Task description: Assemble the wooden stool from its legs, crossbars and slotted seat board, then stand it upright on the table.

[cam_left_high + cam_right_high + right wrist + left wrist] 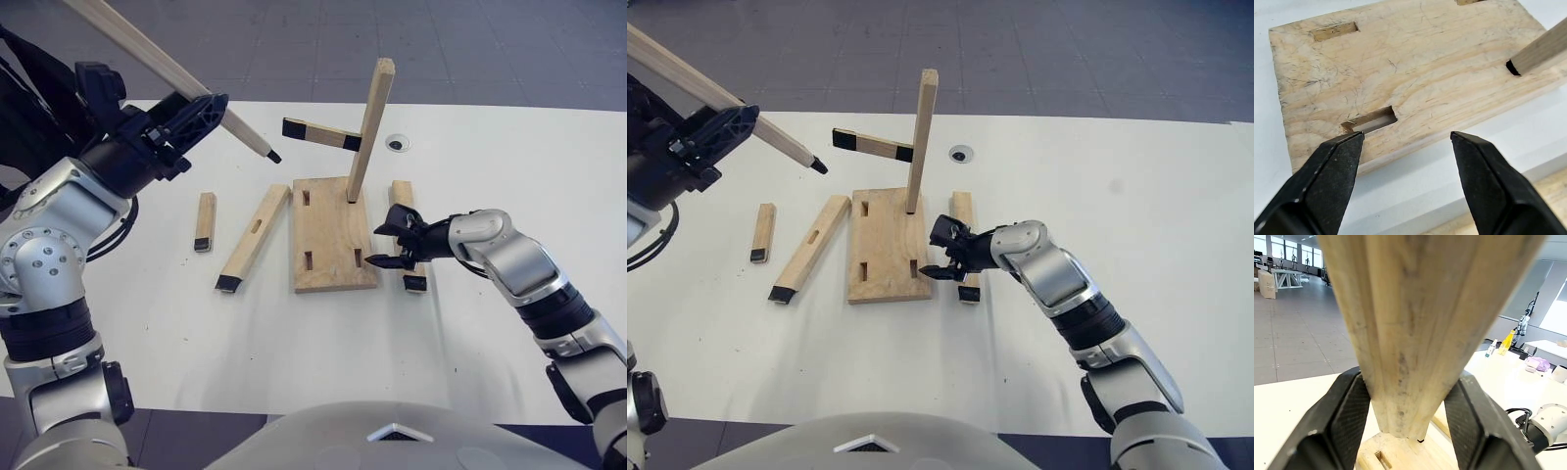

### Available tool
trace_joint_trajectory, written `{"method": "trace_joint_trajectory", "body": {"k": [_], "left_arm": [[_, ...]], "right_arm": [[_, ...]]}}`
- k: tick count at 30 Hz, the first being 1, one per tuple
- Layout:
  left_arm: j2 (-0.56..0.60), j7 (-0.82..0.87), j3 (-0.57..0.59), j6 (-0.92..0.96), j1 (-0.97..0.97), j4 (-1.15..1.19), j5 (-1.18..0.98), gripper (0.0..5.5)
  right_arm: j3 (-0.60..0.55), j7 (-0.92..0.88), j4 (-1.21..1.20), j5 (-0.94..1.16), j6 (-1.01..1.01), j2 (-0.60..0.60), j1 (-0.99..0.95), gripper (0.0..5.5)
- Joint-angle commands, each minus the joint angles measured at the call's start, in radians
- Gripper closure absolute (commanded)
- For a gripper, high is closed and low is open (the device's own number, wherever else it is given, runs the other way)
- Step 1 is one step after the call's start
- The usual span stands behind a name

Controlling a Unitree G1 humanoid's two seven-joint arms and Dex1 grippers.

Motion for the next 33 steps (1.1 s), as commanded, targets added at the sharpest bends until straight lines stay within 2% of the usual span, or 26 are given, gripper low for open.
{"method": "trace_joint_trajectory", "body": {"k": [1, 8, 11, 13, 17, 20, 25, 29, 33], "left_arm": [[-0.018, 0.005, 0.004, 0.02, 0.001, -0.026, 0.006, 3.33], [-0.034, 0.006, -0.011, 0.04, -0.011, -0.044, 0.012, 3.33], [-0.009, -0.023, -0.036, 0.024, 0.011, -0.048, 0.074, 3.33], [0.031, -0.073, -0.049, 0.012, 0.021, -0.038, 0.126, 3.33], [0.036, -0.119, -0.047, 0.009, 0.044, -0.043, 0.166, 3.33], [0.027, -0.173, -0.085, 0.002, 0.084, -0.077, 0.187, 3.33], [-0.095, -0.201, -0.199, -0.099, 0.089, -0.066, 0.267, 3.33], [-0.18, -0.217, -0.275, -0.215, 0.091, 0.0, 0.376, 3.33], [-0.213, -0.244, -0.292, -0.273, 0.091, 0.074, 0.431, 3.33]], "right_arm": [[0.03, 0.021, 0.0, -0.039, -0.033, 0.019, -0.028, 2.24], [0.136, 0.025, -0.085, -0.218, -0.148, -0.044, 0.015, 2.24], [0.245, 0.027, -0.089, -0.422, -0.292, -0.125, 0.003, 2.24], [0.276, 0.059, -0.106, -0.503, -0.388, -0.189, 0.019, 2.24], [0.27, 0.097, -0.117, -0.548, -0.501, -0.24, 0.055, 2.24], [0.236, 0.132, -0.117, -0.529, -0.645, -0.33, 0.102, 2.24], [0.199, 0.07, -0.001, -0.6, -1.037, -0.451, 0.116, 2.24], [0.183, -0.031, 0.147, -0.723, -1.247, -0.457, 0.09, 2.24], [0.17, -0.124, 0.244, -0.823, -1.338, -0.444, 0.08, 2.24]]}}
